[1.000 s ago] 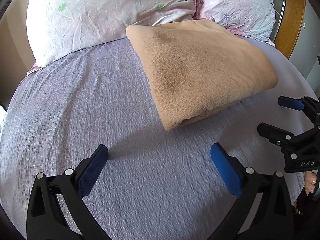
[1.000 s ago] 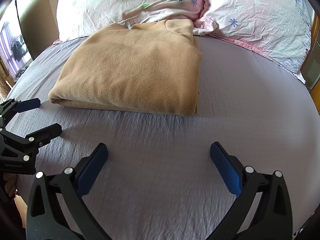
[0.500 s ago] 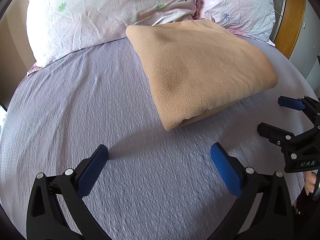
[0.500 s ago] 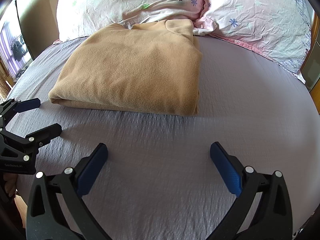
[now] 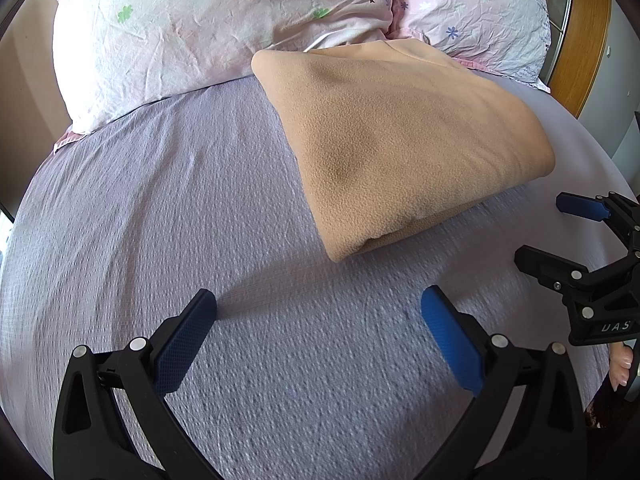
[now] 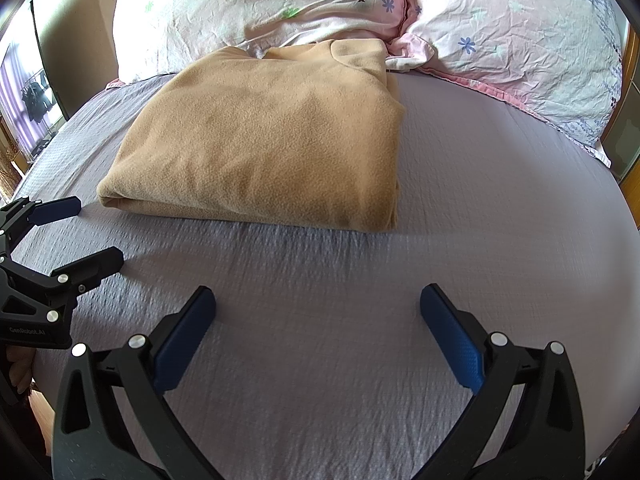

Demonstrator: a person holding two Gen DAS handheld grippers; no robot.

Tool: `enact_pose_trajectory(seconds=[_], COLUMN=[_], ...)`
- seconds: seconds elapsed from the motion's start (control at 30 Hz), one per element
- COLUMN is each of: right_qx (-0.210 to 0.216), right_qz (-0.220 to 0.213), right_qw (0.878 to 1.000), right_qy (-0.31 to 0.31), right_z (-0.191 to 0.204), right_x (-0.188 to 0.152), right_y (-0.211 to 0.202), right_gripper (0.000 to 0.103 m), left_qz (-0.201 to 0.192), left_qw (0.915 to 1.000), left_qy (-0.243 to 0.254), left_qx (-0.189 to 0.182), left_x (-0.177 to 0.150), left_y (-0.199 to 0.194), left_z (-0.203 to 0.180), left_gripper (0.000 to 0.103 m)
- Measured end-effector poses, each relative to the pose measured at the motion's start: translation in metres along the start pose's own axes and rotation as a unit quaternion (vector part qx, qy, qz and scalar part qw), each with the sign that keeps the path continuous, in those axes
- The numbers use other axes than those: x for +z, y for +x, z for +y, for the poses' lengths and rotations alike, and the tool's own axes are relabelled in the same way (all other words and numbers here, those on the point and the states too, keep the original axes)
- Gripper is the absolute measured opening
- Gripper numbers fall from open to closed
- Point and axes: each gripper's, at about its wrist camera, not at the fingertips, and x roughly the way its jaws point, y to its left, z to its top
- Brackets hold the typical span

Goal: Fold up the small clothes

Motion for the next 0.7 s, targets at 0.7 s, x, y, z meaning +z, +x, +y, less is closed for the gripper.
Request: enact_pose_trajectory(seconds=[0.7], right_qx=[0.0], right_qz=[0.0], right_qw=[1.0], right_qy=[0.0], right_z=[0.0001], right_x=[0.0009], right_y=[-0.0001], right_gripper=[0.101], left_qz=[-0.009], left_qw=[0.9999], left_qy=[-0.003], left_qx=[0.004], left_x=[0.0003], left_y=[-0.0005], left_z=[0.0009], left_gripper=[0.102])
